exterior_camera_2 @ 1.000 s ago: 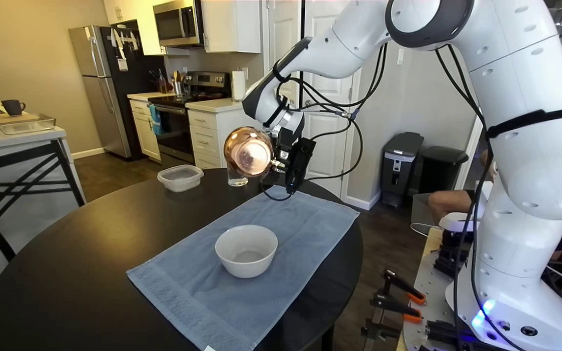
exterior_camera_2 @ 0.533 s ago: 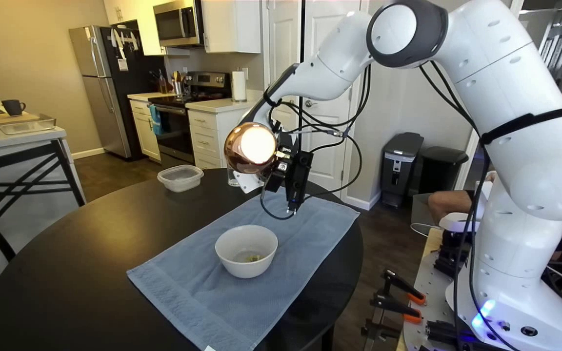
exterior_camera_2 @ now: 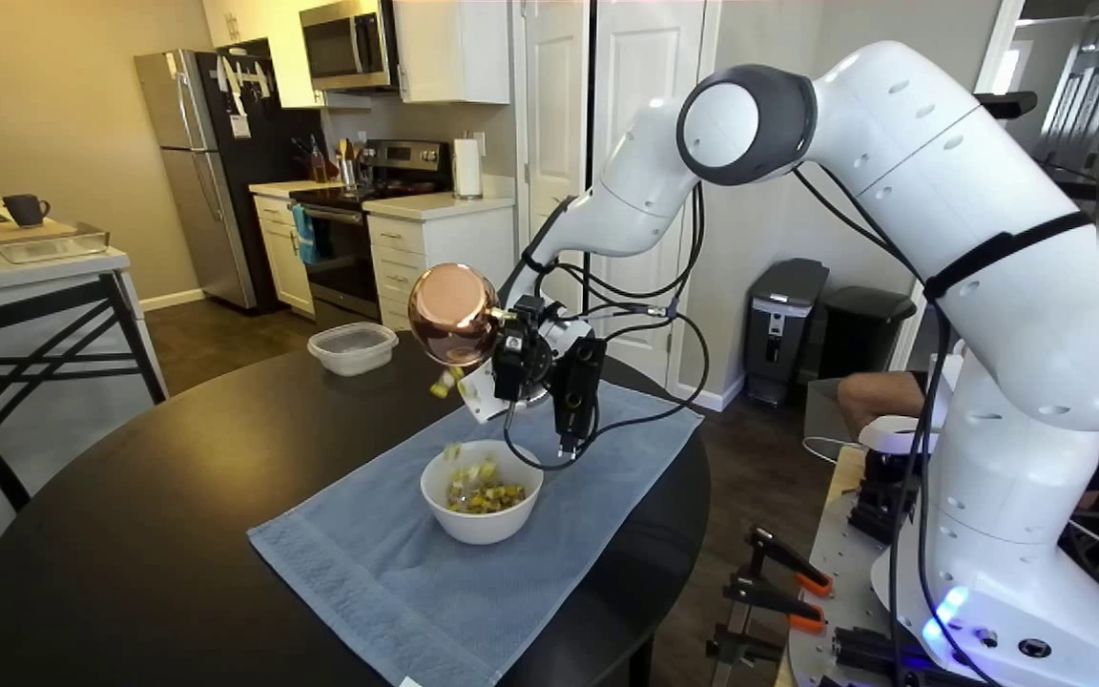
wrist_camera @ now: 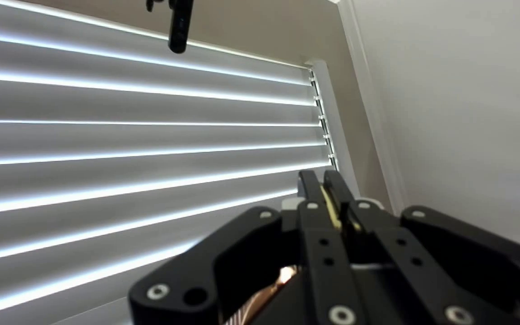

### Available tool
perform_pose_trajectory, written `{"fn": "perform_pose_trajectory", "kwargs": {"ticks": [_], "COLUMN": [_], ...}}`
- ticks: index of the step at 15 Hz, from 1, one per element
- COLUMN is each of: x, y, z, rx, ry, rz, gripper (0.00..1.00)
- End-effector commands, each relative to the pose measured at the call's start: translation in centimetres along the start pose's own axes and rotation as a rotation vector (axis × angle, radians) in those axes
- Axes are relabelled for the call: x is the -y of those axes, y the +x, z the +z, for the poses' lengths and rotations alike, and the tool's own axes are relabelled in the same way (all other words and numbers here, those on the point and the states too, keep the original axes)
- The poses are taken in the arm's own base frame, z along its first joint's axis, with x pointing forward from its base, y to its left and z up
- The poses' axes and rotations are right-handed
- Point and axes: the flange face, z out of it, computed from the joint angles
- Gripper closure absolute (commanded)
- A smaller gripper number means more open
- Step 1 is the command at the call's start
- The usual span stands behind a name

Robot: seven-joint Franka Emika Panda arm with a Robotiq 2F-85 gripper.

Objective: Pour the items in the cup into the bowl

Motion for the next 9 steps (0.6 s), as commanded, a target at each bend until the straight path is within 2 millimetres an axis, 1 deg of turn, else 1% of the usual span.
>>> {"fn": "perform_pose_trajectory", "kwargs": {"ticks": [1,5,7,9], "x": [0.4,0.7,0.3,-0.4], "y": [0.1,0.5,0.3,-0.2], "z": [1.3,3.9,4.2,4.1], "rx": [0.002,0.065,0.069,0.062], "ry": [0.108,0.187,0.206,0.194], "rz": [0.019,0.01,0.026,0.056], "gripper": [0.96,0.96,0.96,0.96]}}
